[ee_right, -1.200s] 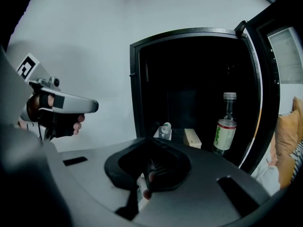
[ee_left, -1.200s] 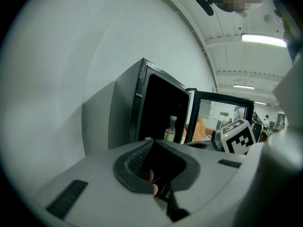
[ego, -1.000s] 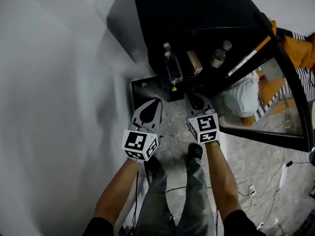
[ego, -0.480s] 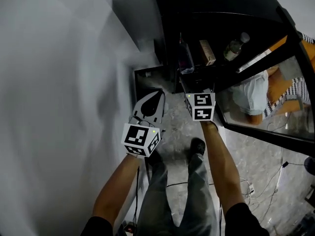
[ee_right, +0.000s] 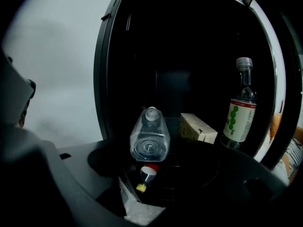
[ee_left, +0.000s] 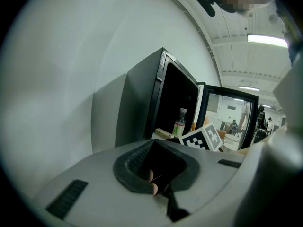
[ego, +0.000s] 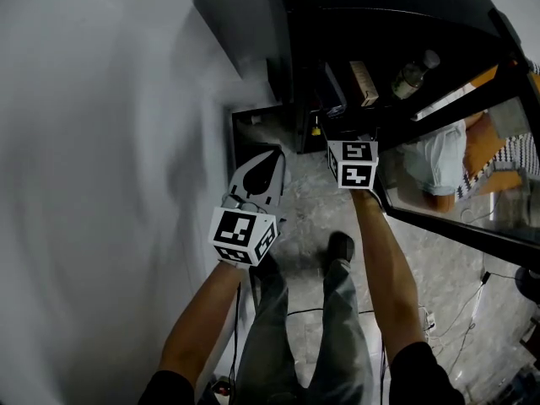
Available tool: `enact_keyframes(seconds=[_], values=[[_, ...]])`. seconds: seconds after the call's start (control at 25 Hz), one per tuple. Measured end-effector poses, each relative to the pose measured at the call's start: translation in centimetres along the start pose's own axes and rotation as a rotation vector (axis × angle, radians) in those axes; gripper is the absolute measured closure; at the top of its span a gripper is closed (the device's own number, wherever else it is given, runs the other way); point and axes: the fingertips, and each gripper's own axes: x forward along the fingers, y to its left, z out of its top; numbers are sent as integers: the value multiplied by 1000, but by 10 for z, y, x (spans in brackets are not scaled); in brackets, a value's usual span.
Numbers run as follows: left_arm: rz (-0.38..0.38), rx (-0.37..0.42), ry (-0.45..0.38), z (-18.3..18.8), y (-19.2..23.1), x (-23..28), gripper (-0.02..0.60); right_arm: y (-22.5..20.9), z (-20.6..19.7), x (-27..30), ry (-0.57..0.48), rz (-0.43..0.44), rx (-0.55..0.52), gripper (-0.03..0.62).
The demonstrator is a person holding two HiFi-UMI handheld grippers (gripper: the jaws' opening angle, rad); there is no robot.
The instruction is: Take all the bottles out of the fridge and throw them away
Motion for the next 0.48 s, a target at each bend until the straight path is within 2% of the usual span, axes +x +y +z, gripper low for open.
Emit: enact_keyframes(seconds=[0.08, 0.24, 0.48], values=[[3, -5, -1, 0, 1, 1, 580, -1, -2, 2, 8, 15, -2, 287], [7, -12, 1, -2, -1, 3, 580, 3, -2, 10, 14, 48, 8, 238], [16, -17, 8, -7, -2, 3, 580, 1, -3, 26, 29, 45, 28, 238]])
